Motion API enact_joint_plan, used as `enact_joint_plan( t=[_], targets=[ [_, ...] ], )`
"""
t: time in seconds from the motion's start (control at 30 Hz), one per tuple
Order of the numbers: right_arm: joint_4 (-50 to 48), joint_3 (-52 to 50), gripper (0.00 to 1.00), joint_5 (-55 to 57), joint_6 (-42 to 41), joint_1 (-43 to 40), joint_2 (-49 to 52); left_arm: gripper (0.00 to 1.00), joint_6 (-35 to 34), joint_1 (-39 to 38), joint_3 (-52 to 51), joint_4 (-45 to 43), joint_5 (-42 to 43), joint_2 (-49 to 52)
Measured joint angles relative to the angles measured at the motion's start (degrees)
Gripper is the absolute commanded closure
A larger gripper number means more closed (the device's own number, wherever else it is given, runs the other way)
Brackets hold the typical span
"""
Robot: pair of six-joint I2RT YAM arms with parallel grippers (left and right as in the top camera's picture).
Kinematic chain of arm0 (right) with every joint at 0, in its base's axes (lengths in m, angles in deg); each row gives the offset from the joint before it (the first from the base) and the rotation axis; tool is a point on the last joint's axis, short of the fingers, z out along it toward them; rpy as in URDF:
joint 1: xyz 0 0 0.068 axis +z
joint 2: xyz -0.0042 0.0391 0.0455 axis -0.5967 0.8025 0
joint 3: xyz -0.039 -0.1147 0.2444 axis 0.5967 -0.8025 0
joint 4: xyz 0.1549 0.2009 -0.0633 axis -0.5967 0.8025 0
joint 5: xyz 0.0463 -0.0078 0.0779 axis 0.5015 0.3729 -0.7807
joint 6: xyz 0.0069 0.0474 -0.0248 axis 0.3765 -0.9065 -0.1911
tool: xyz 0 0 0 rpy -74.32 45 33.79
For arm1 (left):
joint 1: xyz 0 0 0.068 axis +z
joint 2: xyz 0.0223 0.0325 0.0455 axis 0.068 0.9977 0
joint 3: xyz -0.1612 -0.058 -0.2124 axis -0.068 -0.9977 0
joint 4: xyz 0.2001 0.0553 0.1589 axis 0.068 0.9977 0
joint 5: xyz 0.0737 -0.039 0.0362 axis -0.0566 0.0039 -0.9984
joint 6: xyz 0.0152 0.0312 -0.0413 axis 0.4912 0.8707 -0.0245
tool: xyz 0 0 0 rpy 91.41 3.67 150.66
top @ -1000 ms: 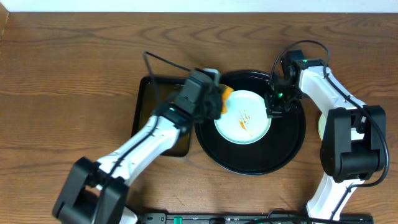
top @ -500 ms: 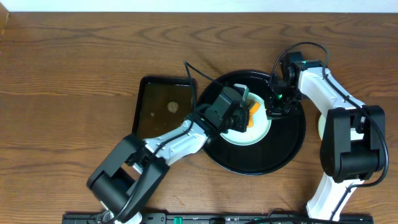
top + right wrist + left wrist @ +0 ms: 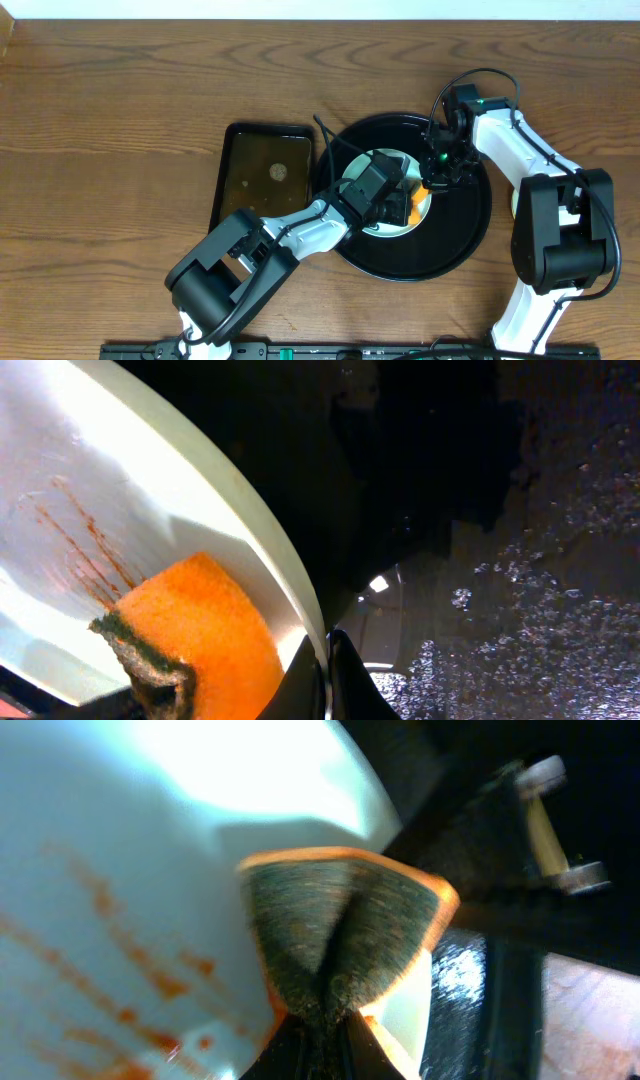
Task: Clean dirty plates on tray and stack at the side
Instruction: 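Scrub the mint plate with the sponge while right gripper holds rim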
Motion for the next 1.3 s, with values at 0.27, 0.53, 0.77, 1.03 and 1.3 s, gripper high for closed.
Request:
enact_joint_plan(
  t=[0.27, 0.53, 0.77, 1.03, 1.3],
  targets=[
    [0.1, -0.1, 0.99, 0.5, -0.4, 0.0, 0.0, 0.92, 2.2, 2.7, 0.0, 3.4, -2.0, 0.0],
    [0.2, -0.1, 0.99, 0.4, -0.8, 0.0, 0.0, 0.92, 4.0, 9.0, 0.0, 2.9, -3.6, 0.0],
    [0.2, -0.1, 0.99, 0.5, -0.9, 0.0, 0.0, 0.92, 5.7, 11.1, 0.8, 7.7, -4.2, -0.7],
    [0.1, -0.1, 0.99, 0.7, -0.9, 0.1, 0.0, 0.92, 11.7, 11.5, 0.1, 21.7, -5.8, -7.8],
    [0.1, -0.1, 0.99, 0.9, -0.9, 0.2, 0.0, 0.92, 14.4, 11.5, 0.0, 22.4, -6.8, -18.6]
  ],
)
